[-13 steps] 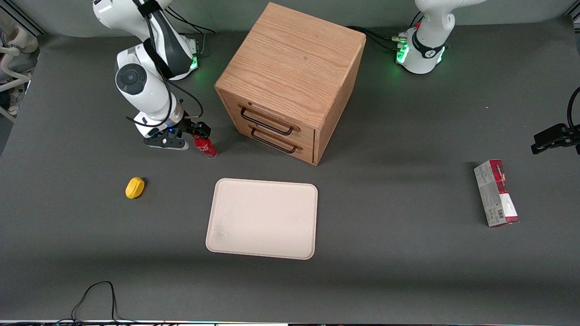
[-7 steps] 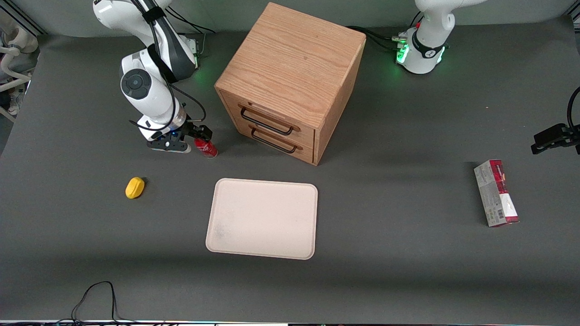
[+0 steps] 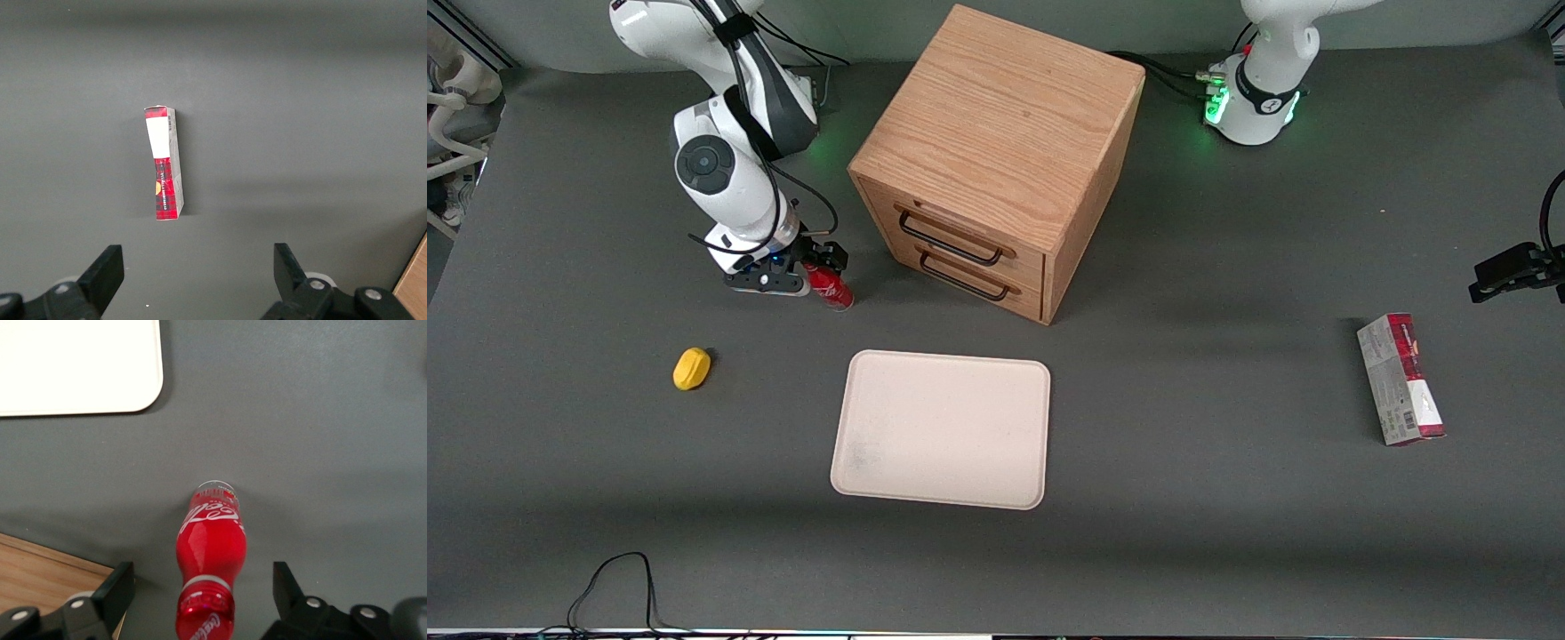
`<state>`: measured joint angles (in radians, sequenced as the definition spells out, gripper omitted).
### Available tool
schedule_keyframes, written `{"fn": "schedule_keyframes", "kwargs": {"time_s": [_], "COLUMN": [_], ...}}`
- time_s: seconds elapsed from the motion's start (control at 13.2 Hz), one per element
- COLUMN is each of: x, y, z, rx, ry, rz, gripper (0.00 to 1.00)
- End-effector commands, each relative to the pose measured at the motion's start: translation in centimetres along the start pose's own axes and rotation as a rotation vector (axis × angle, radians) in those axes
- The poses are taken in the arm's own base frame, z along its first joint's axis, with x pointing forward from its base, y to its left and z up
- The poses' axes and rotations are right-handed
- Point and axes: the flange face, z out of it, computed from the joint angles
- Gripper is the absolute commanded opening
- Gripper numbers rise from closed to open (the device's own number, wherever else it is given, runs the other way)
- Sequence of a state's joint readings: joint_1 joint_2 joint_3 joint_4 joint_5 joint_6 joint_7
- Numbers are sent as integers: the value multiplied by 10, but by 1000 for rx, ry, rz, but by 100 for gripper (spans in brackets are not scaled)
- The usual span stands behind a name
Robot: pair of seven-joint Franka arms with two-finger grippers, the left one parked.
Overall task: Place coke bottle on tray
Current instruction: 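Close the right gripper on the bottle and lift it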
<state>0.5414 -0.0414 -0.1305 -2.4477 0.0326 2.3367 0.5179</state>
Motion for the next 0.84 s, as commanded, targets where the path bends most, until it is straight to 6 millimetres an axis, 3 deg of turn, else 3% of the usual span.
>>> {"fn": "schedule_keyframes", "kwargs": {"time_s": [0.0, 0.15, 0.61, 0.76], "x": [-9, -7, -8, -8], "y": [2, 6, 9, 11], "z": [-10, -10, -15, -17], "rx": [7, 8, 5, 4], "ry": [24, 22, 11, 8], "rz": [7, 3, 8, 9], "gripper": [87, 76, 0, 0]}}
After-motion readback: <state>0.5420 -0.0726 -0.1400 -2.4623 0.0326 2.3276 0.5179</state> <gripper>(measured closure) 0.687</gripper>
